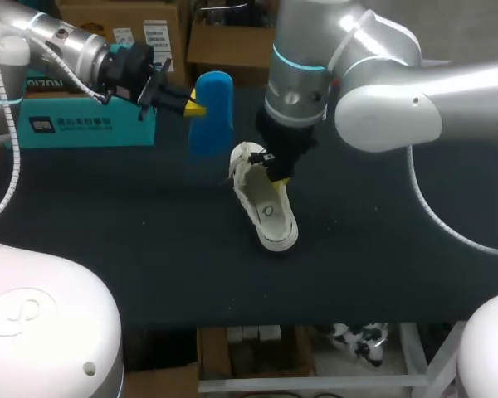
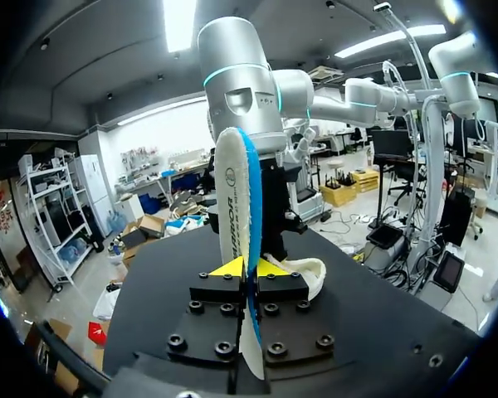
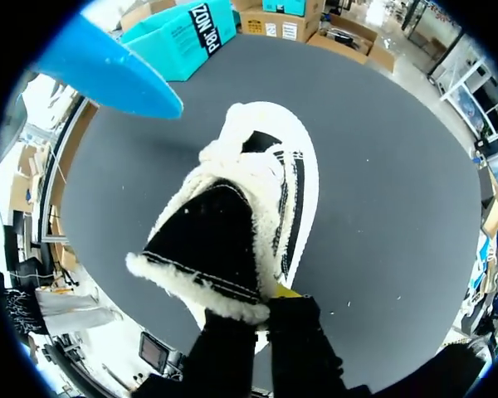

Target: Open the shoe tongue, take the insole out of the shoe, put the insole back into the shoe, and pack the shoe into the shoebox

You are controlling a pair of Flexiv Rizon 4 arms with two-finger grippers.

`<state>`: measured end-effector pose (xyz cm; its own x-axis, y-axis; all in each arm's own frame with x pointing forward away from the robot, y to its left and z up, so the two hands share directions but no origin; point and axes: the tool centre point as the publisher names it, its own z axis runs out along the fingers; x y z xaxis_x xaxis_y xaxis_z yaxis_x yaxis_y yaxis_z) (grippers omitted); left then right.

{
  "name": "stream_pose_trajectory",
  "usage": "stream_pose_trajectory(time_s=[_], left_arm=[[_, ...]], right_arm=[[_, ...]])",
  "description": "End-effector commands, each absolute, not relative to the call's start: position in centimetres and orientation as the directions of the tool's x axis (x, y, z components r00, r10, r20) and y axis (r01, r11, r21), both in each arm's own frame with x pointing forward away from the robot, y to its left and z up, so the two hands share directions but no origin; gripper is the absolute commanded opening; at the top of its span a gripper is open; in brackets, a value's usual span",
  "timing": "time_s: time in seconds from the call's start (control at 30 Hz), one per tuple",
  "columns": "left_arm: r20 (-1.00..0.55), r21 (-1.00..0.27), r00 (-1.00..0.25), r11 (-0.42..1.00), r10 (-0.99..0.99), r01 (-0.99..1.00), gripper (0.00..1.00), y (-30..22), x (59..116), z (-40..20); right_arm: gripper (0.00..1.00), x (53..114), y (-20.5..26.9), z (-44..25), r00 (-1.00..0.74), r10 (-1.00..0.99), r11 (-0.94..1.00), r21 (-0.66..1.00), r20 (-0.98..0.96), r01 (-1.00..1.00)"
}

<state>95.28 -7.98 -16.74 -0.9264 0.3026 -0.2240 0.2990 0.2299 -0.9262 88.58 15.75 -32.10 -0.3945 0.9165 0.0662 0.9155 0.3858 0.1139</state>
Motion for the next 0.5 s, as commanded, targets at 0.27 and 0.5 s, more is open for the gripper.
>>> stream_pose_trajectory(time_s=[0.27, 0.5], left_arm=[[-0.183, -0.934, -0.896, 0.213, 0.405, 0.287, 0.0, -7.8, 96.6, -17.4], [-0.176, -0.934, -0.897, 0.22, 0.405, 0.283, 0.0, -8.1, 96.7, -17.6]], right_arm=[[0.0, 88.4, 14.5, -33.5, -0.335, 0.936, 0.315, 0.17, 0.104, 0.934], [0.33, 88.7, 13.5, -34.0, -0.331, 0.936, 0.307, 0.181, 0.122, 0.934]])
